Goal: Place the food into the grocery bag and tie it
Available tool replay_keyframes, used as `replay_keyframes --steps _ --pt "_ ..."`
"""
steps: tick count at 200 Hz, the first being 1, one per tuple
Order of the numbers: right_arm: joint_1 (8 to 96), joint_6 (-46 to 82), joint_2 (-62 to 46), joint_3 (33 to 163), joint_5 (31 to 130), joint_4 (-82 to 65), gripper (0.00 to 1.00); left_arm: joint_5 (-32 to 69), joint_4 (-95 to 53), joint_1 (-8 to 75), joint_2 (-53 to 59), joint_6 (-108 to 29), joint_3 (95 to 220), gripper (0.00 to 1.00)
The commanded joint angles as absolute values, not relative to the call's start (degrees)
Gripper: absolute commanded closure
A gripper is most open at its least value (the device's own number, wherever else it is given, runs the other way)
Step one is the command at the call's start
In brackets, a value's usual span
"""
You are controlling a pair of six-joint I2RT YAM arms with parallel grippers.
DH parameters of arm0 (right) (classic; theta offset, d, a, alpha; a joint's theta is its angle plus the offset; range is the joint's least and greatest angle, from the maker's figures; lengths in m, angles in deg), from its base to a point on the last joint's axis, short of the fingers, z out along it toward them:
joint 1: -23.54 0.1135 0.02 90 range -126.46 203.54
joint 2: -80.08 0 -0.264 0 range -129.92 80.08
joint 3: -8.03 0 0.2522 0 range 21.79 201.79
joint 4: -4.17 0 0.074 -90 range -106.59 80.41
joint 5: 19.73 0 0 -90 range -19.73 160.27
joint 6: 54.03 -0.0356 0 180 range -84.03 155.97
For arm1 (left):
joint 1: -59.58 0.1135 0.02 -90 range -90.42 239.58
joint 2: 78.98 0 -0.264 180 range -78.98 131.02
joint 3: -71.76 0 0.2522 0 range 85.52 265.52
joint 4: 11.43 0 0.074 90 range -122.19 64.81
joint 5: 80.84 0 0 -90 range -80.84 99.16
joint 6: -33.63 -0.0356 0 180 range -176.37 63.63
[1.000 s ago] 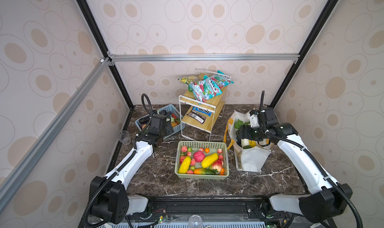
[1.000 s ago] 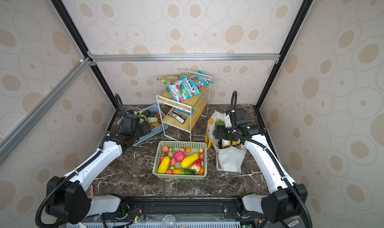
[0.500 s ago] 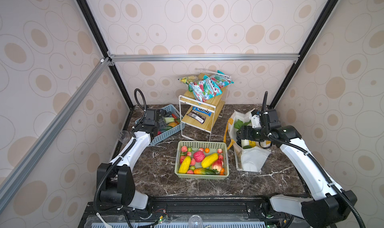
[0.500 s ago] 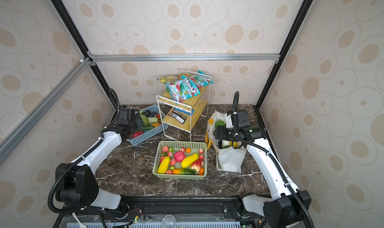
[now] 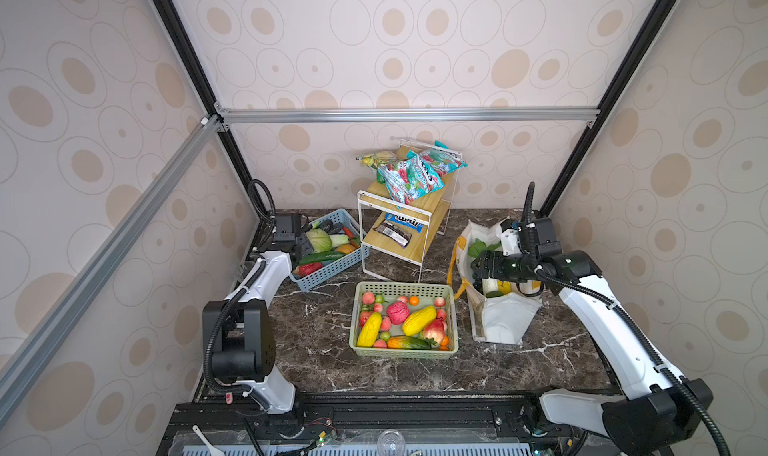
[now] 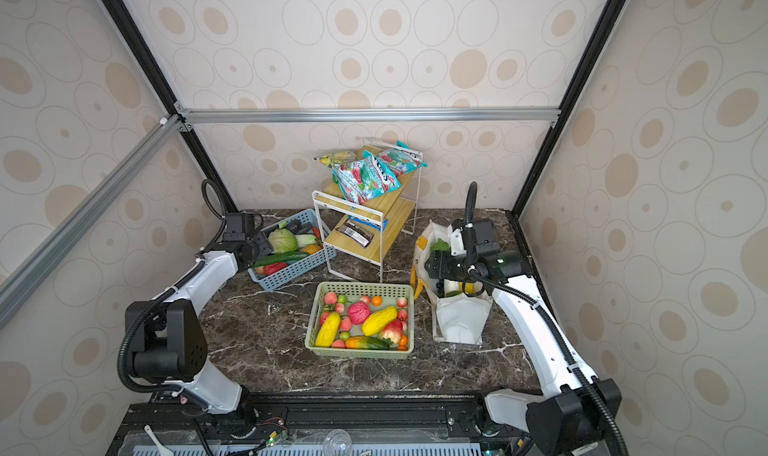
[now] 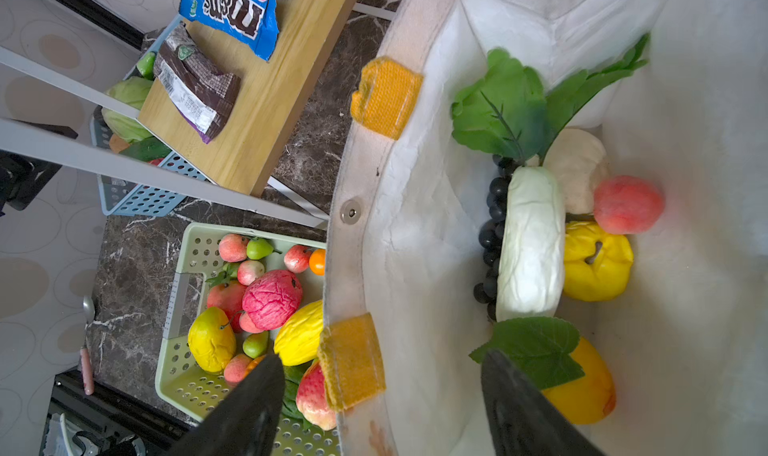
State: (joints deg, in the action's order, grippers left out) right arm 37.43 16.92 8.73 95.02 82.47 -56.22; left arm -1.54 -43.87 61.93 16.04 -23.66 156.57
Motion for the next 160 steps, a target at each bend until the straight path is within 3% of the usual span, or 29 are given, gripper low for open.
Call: replay_keyframes --steps 1,160 --pt "37.9 17.1 8.4 95.0 83.0 -55.4 0.22 -1.8 -43.5 63.2 18.6 -24.6 159.9 0.31" --pt "41.1 15.4 6.0 96.5 81.6 -54.9 0.22 0.6 -42.5 65.4 33.8 -29.7 169.5 0.31"
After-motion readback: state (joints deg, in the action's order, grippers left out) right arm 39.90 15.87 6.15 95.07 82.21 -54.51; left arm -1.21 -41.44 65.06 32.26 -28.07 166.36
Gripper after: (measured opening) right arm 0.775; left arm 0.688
